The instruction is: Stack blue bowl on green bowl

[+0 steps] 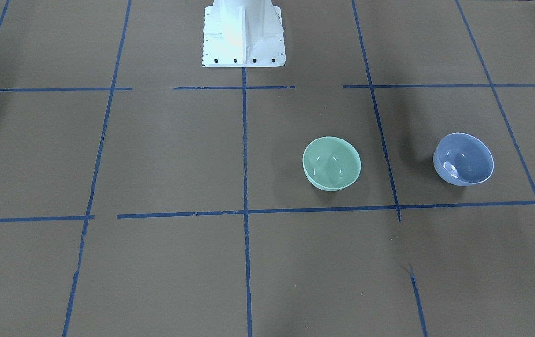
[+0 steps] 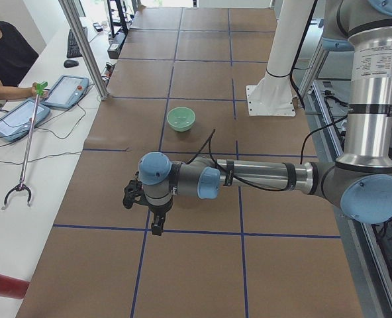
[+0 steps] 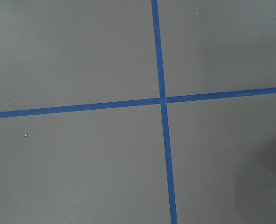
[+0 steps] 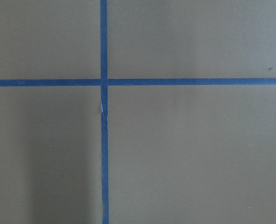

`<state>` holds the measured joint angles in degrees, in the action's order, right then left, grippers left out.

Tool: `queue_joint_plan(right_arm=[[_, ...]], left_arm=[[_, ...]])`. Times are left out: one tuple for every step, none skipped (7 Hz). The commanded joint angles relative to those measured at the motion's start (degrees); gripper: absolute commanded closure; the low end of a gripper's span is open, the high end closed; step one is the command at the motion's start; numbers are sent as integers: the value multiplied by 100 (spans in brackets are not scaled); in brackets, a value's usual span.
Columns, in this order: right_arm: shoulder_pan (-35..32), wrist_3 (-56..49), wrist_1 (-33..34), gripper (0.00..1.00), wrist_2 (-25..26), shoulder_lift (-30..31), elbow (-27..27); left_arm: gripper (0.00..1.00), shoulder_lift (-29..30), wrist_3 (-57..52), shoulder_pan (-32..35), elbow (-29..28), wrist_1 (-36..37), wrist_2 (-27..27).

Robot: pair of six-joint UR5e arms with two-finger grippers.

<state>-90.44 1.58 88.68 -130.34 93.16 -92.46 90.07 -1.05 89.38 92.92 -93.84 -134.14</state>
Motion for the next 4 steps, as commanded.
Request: queue_joint_plan(right_arm=[[0,0,0,0,0,0,0],[0,0,0,0,0,0,0],[0,0,0,0,0,0,0],[0,0,0,0,0,0,0]], left_arm=[[0,81,43,-26,217,-99,2],[0,90,43,-52,252,-152,-6],[0,64,113,-96,427,-152,-67],[0,29,993,-567,568,-317,-129]])
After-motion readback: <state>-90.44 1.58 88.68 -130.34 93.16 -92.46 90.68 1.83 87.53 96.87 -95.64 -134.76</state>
